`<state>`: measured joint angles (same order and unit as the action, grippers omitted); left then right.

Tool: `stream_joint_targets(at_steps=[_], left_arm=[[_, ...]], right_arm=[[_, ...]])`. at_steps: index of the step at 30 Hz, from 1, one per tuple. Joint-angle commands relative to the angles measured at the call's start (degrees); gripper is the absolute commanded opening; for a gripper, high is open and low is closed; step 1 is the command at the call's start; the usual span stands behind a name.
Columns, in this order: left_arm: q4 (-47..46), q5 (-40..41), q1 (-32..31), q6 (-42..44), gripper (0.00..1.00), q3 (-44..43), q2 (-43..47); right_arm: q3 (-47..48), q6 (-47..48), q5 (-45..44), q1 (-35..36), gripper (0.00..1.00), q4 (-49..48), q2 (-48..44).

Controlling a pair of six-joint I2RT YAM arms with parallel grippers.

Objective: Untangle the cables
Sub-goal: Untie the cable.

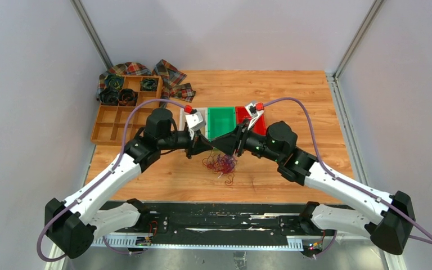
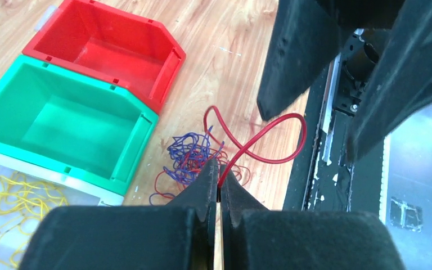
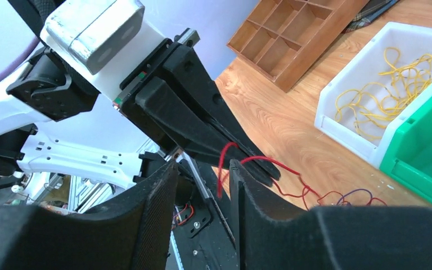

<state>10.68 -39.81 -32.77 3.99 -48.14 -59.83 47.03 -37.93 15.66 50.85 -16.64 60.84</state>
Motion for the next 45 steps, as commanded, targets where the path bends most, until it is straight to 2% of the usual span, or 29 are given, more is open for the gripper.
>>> stream_joint_targets(at_steps=[1, 6, 9, 14, 18, 22, 27, 30, 33, 39, 43, 45], left_arm=[[9.4, 0.4, 0.0, 8.0, 0.01, -5.4, 3.1], [21.8, 2.4, 0.0, 19.2, 0.01, -14.5, 4.4], [27.7, 2.3, 0.0, 22.6, 0.01, -20.5, 4.5], [31.9, -1.1, 0.0, 24.1, 0.01, -29.2, 4.6], [32.4, -1.4, 0.0, 23.1, 0.01, -36.2, 3.3], [33.8, -2.0, 0.0, 22.3, 0.01, -43.4, 1.0], [34.1, 0.1, 0.0, 22.3, 0.01, -48.8, -0.8], [35.1, 0.5, 0.0, 24.7, 0.01, -50.9, -1.1], [35.2, 2.8, 0.0, 26.7, 0.01, -52.9, -1.9], [36.3, 5.3, 0.0, 27.6, 0.01, -58.0, -4.0], [36.1, 4.8, 0.0, 27.5, 0.01, -59.3, -4.1], [35.5, 6.6, 0.0, 28.2, 0.01, -59.9, -4.2]], right_arm=[[-2.3, 1.5, -1.1, 0.3, 0.42, 2.4, -4.5], [-2.9, 8.7, -7.6, 0.3, 0.54, 13.4, -10.9], [-2.8, 14.1, -9.1, 0.3, 0.6, 15.8, -11.0], [1.3, 22.5, -5.6, 0.3, 0.61, 15.6, -2.4], [5.0, 26.1, -0.9, 1.4, 0.62, 10.6, 4.5], [7.7, 22.6, -4.8, 3.3, 0.62, 5.9, 10.6], [6.8, 15.7, -4.6, 6.7, 0.6, -3.5, 17.5], [7.7, 14.8, -10.2, 9.2, 0.56, -2.2, 19.4], [4.4, 13.8, -15.8, 10.0, 0.56, -1.9, 17.4], [-0.7, 15.6, -22.3, 10.0, 0.64, 0.9, 9.6], [-5.3, 22.6, -28.5, 13.0, 0.64, -2.1, 2.7], [-6.6, 25.5, -28.5, 14.1, 0.65, -5.0, 0.6]])
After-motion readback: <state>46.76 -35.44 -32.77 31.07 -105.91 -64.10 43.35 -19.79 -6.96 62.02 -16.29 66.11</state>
